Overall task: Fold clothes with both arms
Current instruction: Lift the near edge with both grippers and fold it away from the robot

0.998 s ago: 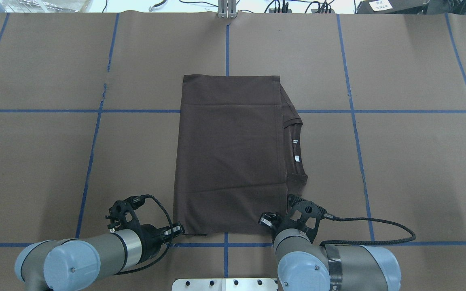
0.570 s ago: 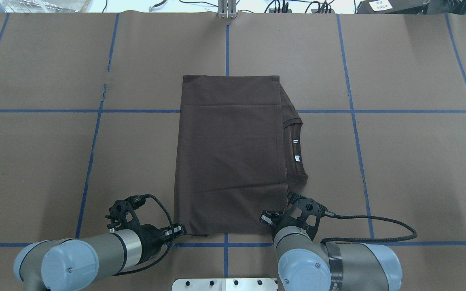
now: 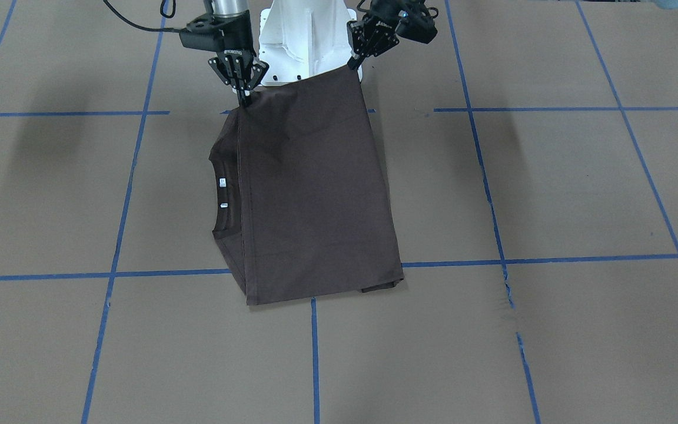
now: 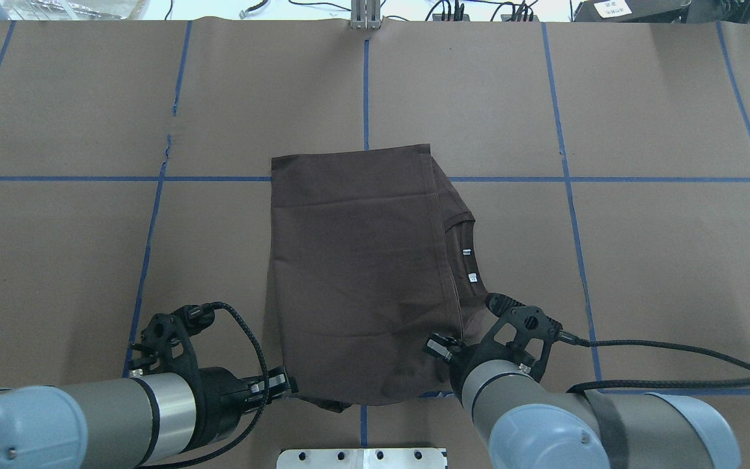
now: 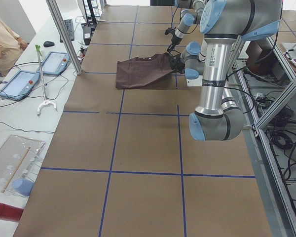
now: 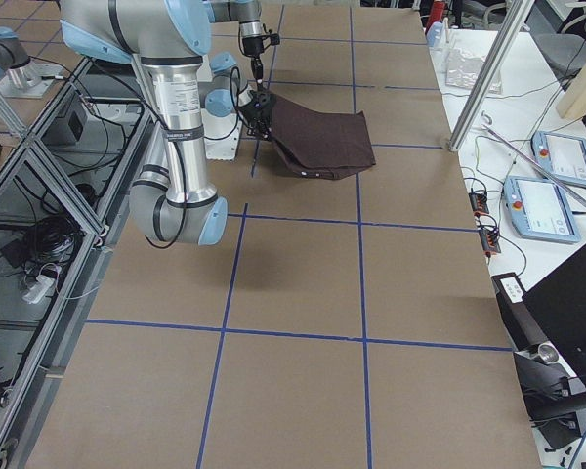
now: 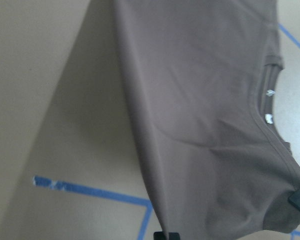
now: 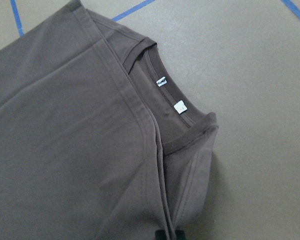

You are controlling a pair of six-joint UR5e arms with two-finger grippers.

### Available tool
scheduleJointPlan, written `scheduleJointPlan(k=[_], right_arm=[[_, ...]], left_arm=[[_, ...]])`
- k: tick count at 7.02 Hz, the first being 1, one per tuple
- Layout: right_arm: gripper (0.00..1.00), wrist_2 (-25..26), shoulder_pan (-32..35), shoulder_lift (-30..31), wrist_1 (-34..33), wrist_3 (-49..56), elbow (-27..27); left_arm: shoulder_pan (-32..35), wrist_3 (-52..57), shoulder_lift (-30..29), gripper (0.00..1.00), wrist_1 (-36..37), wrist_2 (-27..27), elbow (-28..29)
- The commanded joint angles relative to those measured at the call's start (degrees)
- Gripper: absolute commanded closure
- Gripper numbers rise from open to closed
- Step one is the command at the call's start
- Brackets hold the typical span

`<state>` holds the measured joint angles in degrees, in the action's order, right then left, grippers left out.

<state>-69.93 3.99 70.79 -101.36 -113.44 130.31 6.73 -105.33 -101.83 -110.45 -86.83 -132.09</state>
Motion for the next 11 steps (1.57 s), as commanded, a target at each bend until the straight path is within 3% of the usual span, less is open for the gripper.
scheduleJointPlan(k=[1, 2, 6, 9, 11], right_arm=[[1.0, -1.17, -1.18, -0.73, -6.3, -0.03, 5.14], [1.0, -1.35, 0.04, -2.83, -5.79, 0.32, 1.21], [1.0, -2.93, 9.33, -11.17, -5.17, 4.88, -8.81], [1.0, -6.0, 15.85, -12.95, 7.09, 9.45, -22.16], [1.0, -6.45, 17.1, -15.93, 10.47, 9.9, -29.38]], left_arm=[[-0.14, 0.04, -1.69, 1.0, 11.88, -3.85, -8.61], [0.47, 0.91, -2.75, 1.0, 12.7, -3.87, -5.92], [13.01, 13.03, -8.82, 1.0, 12.71, -6.57, 3.83], [19.88, 19.36, -11.28, 1.0, 12.01, -7.39, 12.36], [22.71, 22.53, -11.81, 1.0, 8.96, -7.3, 18.5]])
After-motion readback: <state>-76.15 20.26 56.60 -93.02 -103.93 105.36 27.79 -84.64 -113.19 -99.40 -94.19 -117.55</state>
